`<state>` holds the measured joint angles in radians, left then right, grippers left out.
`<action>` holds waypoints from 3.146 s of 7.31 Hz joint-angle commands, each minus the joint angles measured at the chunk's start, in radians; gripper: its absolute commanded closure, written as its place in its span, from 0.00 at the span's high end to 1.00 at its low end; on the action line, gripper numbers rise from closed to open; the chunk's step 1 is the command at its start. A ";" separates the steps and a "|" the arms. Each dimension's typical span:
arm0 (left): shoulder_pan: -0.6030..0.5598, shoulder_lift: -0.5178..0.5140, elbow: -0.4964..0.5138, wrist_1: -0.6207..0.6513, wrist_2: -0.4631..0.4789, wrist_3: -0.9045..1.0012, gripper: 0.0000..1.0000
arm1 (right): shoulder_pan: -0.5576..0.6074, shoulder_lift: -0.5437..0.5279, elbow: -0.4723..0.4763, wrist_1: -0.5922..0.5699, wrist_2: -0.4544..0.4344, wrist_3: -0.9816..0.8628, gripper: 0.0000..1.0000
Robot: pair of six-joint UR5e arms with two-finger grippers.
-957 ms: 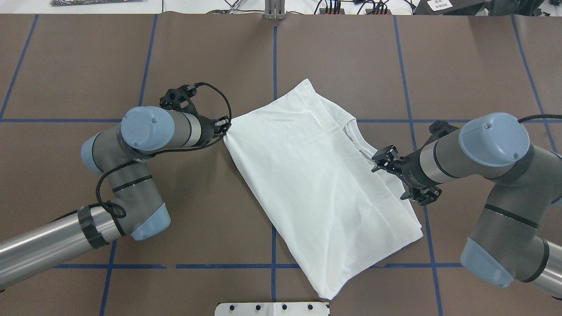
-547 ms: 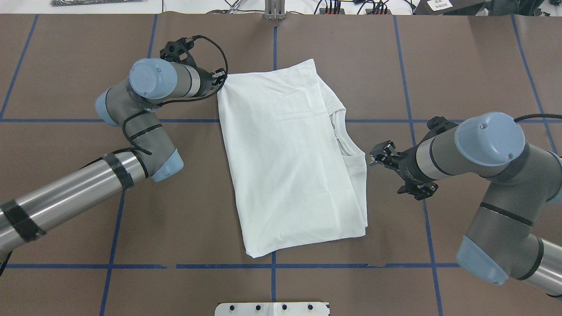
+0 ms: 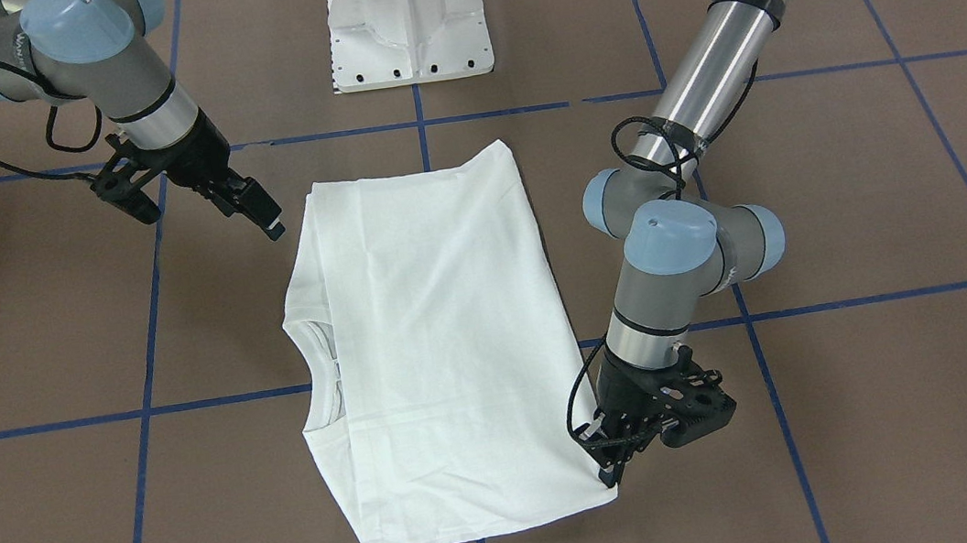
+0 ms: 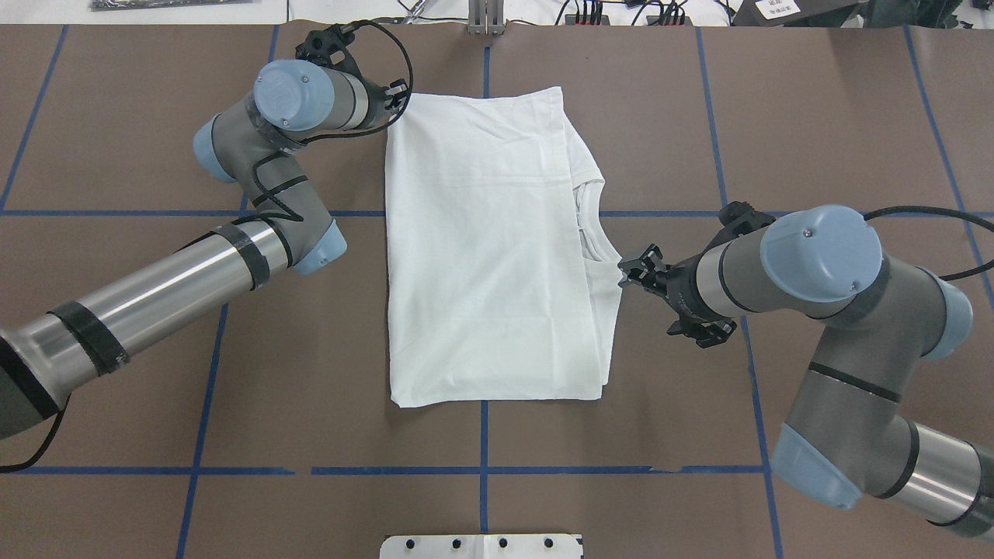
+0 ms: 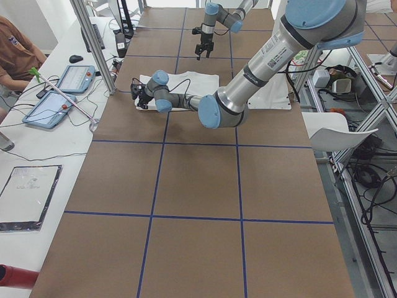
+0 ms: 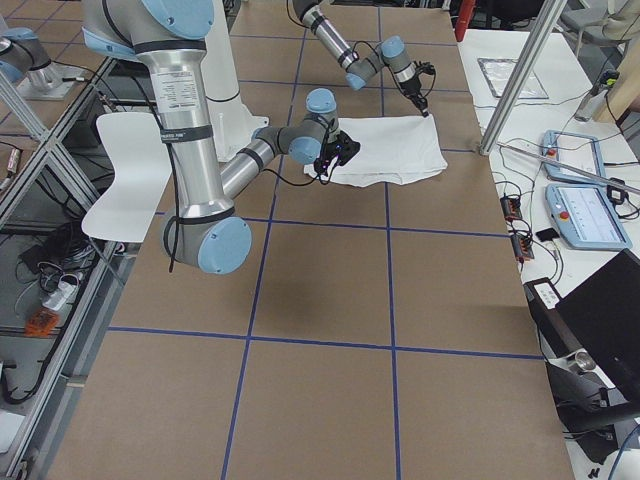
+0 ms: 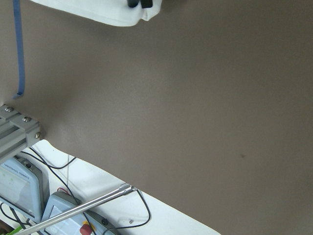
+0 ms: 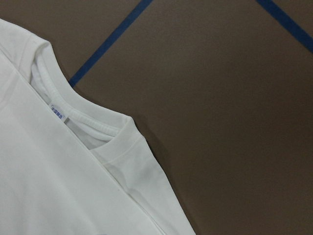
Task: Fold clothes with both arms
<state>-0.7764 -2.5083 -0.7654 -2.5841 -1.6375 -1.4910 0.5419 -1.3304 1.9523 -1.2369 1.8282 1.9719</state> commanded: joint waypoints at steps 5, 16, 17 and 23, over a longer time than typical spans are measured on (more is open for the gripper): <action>-0.003 -0.021 0.038 -0.042 -0.004 0.032 0.46 | -0.215 -0.010 -0.003 -0.012 -0.219 0.099 1.00; 0.000 0.031 -0.006 -0.044 -0.005 0.032 0.47 | -0.275 0.074 -0.069 -0.087 -0.302 0.172 0.19; 0.000 0.039 -0.014 -0.044 -0.005 0.032 0.47 | -0.276 0.074 -0.069 -0.087 -0.302 0.176 0.00; 0.082 0.291 -0.436 -0.022 -0.057 -0.026 0.47 | -0.273 0.057 -0.004 -0.088 -0.302 0.217 0.00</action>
<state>-0.7474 -2.3178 -1.0368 -2.6124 -1.6601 -1.4738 0.2734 -1.2660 1.9358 -1.3242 1.5261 2.1587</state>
